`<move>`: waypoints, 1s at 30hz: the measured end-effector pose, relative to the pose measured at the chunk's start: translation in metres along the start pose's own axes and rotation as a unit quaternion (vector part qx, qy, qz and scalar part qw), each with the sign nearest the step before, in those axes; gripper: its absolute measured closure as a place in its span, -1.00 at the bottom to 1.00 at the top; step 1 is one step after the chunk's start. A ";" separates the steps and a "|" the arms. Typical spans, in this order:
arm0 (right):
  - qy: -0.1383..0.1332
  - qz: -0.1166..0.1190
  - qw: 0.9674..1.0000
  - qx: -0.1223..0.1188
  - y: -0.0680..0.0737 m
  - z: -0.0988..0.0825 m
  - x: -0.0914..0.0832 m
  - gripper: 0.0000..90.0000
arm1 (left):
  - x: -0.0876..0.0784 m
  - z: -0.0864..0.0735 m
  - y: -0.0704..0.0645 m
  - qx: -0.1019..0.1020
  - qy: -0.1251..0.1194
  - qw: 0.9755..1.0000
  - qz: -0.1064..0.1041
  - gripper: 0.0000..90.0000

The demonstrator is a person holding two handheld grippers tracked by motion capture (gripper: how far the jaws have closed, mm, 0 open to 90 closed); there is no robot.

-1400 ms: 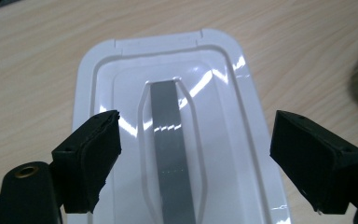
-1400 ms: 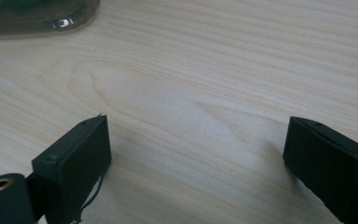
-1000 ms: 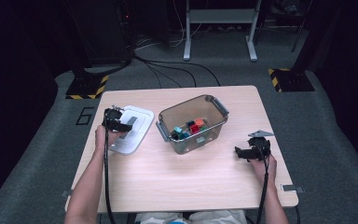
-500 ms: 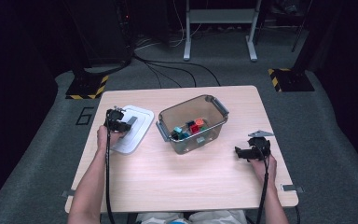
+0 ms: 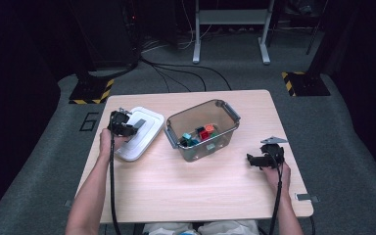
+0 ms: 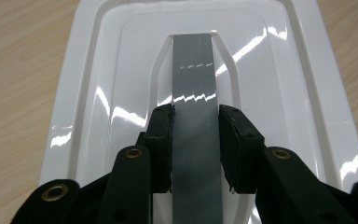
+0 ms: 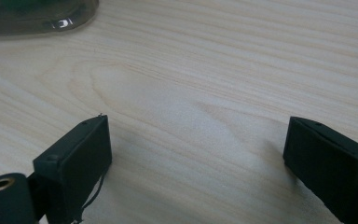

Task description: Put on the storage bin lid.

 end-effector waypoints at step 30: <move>0.000 -0.001 1.000 0.000 0.000 0.000 0.000 -0.84 | -0.080 0.118 -0.092 0.123 -0.032 0.990 -0.055 0.48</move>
Point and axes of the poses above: each handheld gripper's, and its own axes: x roughly forward along the jaws, z roughly out of its top, y roughly to its left, the point moved 10 cm from there along x, roughly forward along the jaws, and after that the axes turned 7 degrees about -z, right-handed, at the moved point
